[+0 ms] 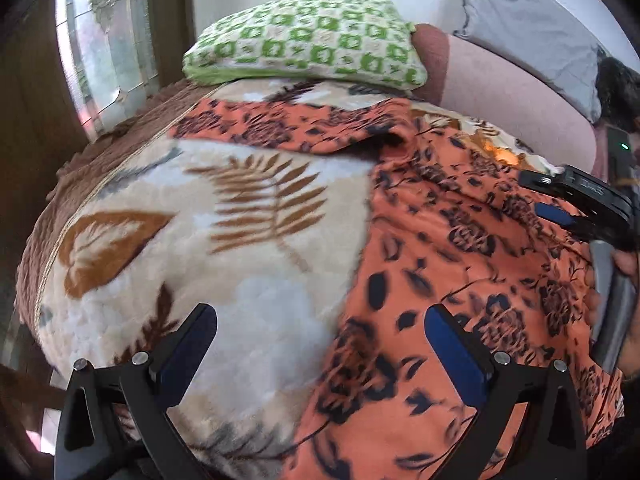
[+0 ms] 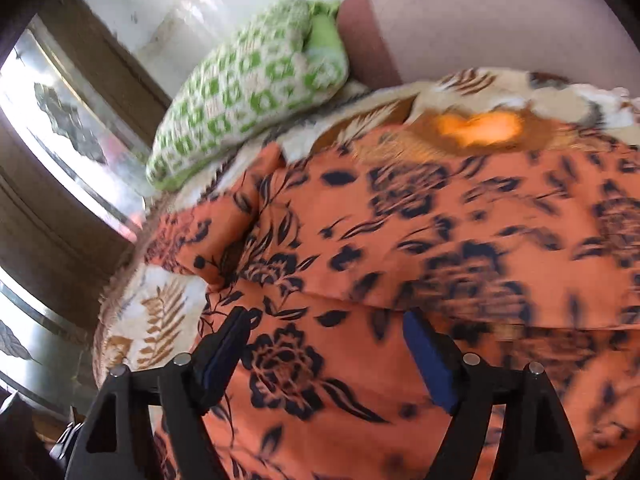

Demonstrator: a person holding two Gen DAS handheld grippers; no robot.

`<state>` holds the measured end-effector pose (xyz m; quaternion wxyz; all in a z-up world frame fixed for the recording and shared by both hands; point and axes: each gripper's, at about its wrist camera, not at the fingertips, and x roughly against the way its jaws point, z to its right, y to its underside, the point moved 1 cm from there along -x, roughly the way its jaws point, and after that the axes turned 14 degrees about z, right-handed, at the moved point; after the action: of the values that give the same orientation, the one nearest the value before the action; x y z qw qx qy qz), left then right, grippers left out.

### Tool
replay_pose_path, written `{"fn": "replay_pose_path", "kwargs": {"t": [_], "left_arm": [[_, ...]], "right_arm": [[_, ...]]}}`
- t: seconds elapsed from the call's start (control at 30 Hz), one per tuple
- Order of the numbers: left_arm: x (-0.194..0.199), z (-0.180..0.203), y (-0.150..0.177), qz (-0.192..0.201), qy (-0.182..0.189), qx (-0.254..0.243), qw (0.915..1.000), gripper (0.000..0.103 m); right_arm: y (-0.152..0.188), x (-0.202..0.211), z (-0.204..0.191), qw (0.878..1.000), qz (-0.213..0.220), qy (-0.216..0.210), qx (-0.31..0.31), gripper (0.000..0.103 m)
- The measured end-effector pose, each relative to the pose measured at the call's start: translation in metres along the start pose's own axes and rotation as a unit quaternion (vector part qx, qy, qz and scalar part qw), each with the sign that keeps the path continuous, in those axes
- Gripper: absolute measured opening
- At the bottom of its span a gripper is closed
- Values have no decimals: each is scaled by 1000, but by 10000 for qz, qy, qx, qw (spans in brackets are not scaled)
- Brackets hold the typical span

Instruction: Fold small clothes

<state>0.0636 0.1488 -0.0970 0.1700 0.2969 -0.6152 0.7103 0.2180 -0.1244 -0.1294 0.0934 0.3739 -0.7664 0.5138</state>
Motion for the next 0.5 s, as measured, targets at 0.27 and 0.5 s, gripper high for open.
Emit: {"fn": "replay_pose_path", "kwargs": {"t": [0.27, 0.5], "left_arm": [[-4, 35, -21, 12, 429, -29, 9991, 103], [4, 17, -14, -37, 269, 97, 9996, 103]], "right_arm": [[-49, 54, 99, 9901, 690, 148, -1215, 84], [-54, 62, 211, 9568, 704, 1505, -2386, 86]]}}
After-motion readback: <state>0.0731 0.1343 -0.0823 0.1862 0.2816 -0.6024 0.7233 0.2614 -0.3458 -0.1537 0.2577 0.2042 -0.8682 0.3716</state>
